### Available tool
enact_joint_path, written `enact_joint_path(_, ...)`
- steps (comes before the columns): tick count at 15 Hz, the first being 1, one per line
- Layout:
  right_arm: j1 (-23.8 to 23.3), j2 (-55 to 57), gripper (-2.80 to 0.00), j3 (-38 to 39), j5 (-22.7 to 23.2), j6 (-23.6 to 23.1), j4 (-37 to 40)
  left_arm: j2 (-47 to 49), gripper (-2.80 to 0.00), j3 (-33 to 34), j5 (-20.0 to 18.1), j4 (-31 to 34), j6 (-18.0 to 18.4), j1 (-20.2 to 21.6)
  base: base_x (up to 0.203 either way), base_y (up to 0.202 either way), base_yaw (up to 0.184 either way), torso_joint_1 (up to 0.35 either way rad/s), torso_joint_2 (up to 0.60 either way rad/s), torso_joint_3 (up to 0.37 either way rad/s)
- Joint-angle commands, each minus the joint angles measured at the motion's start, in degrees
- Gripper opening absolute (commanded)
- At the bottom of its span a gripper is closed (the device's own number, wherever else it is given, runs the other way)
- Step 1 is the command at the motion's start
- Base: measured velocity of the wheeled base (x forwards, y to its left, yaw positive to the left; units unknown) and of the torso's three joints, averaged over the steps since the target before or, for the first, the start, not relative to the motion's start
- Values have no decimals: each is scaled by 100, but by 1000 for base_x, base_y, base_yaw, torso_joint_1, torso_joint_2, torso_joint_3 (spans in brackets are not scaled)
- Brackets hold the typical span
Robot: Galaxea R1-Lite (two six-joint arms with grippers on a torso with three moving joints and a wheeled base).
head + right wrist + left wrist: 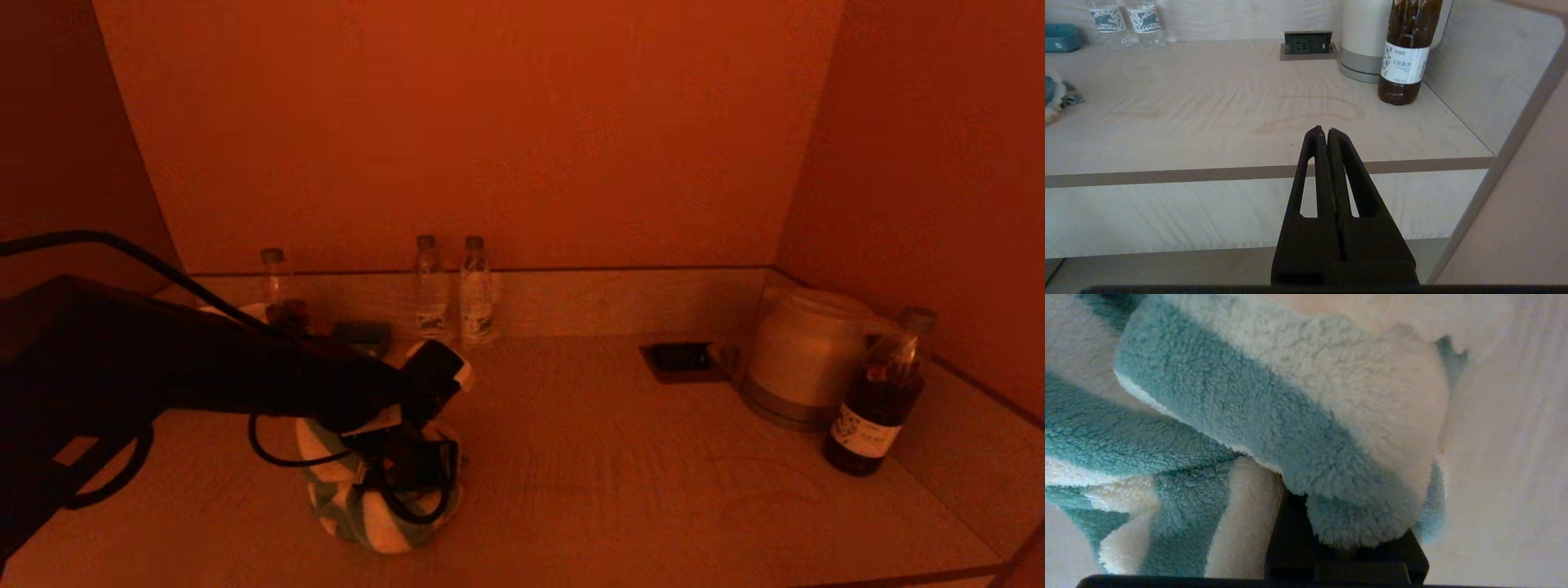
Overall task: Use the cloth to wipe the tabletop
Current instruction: Sweep the stains on the table
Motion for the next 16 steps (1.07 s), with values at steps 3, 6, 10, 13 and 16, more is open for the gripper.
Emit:
enact_joint_path(3,-2,7,-280,0,1,1,-1,466,-280,-521,16,30,-161,-229,0,0,0,0,0,0)
enact_joint_path(6,-2,7,-280,0,1,1,-1,704,-280,-1162,16,38,-209,-501,0,0,0,0,0,0)
enact_joint_path(10,-2,7,-280,0,1,1,-1,705,-280,-1163,16,38,-210,-502,0,0,0,0,0,0)
enact_joint_path(13,-2,7,-280,0,1,-7,-1,968,-280,-1860,16,44,-254,-633,0,0,0,0,0,0)
enact_joint_path(16,-2,7,-280,0,1,1,-1,1188,-280,-2323,24,38,-272,-810,0,0,0,0,0,0)
